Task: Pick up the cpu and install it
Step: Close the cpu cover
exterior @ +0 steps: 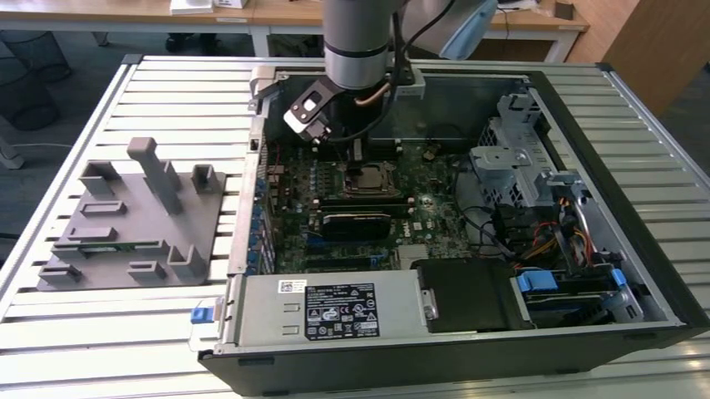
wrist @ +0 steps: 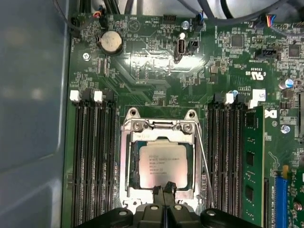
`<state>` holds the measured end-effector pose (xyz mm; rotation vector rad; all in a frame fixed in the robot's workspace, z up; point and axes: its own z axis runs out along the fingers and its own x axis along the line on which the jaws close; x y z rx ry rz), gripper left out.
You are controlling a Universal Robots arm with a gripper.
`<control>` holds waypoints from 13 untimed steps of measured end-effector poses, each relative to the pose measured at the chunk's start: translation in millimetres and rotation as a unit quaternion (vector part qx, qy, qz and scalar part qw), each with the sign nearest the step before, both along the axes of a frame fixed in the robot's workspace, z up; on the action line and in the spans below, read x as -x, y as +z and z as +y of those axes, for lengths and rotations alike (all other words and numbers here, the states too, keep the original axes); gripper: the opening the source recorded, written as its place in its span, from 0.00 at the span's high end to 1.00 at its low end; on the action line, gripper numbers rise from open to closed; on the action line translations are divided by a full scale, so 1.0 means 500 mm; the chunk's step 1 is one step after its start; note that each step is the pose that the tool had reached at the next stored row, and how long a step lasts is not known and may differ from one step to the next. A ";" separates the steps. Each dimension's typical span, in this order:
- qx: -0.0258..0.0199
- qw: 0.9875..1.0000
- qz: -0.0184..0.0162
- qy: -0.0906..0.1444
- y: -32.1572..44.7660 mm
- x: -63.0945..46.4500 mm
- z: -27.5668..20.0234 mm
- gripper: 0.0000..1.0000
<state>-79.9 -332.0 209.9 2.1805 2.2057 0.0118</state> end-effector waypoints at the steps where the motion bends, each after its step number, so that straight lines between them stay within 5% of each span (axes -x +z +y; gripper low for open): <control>1: 0.000 1.000 0.000 0.000 -0.001 0.002 0.0000 0.89; 13: 0.000 1.000 0.000 0.000 -0.019 0.011 0.0001 0.89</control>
